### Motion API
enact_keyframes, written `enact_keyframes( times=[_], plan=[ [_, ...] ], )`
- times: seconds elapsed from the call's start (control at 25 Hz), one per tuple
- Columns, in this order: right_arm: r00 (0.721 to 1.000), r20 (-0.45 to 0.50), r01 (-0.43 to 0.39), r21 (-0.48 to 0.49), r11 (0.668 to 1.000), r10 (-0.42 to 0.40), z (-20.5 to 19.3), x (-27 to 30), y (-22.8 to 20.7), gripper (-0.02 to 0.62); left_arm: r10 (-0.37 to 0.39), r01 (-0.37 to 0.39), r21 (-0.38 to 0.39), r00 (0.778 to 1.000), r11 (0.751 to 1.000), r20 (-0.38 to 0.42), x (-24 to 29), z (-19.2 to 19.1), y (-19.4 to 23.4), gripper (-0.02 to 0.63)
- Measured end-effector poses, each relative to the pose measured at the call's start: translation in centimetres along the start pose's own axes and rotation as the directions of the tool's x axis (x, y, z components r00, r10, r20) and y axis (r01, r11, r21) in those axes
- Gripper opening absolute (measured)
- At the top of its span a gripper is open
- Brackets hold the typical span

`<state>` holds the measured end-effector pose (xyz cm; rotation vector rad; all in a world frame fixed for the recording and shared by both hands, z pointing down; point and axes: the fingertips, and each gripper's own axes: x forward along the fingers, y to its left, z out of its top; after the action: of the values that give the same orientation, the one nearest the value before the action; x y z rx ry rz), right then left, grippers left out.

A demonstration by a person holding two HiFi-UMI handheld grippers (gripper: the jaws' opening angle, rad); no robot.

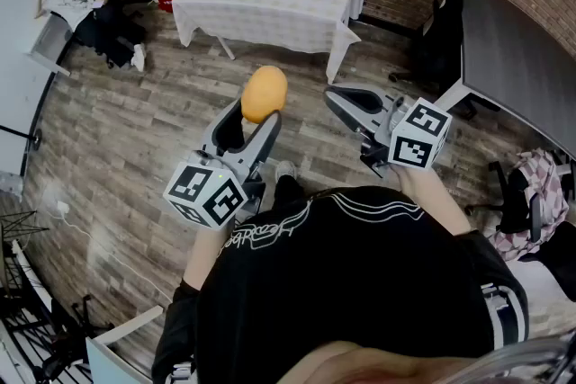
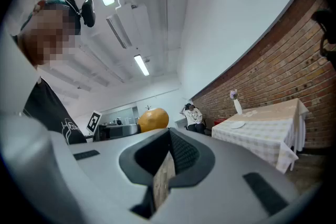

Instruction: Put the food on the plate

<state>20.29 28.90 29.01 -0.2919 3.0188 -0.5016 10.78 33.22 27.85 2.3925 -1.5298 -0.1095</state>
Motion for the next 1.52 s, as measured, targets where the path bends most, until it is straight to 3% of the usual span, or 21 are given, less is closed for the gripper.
enact_keyframes(
  times=[0.64, 0.92, 1.52],
  plan=[
    [0.998, -0.048, 0.037, 0.067, 0.997, -0.034, -1.0, 6.1, -6.0, -0.003, -0.017, 0.014, -0.06, 0.998, 0.998, -0.06, 4.4, 0.1, 7.7, 0.276],
    [0.994, -0.073, 0.087, 0.112, 0.99, -0.079, -1.6, 10.3, -10.7, -0.003, -0.039, 0.031, -0.09, 0.995, 0.995, -0.087, 7.9, 0.6, 13.4, 0.276],
    [0.99, -0.047, 0.14, 0.1, 0.985, -0.136, 2.1, 24.4, -19.6, -0.003, -0.052, 0.045, -0.072, 0.994, 0.996, -0.096, 12.7, 6.1, 29.1, 0.276]
  ],
)
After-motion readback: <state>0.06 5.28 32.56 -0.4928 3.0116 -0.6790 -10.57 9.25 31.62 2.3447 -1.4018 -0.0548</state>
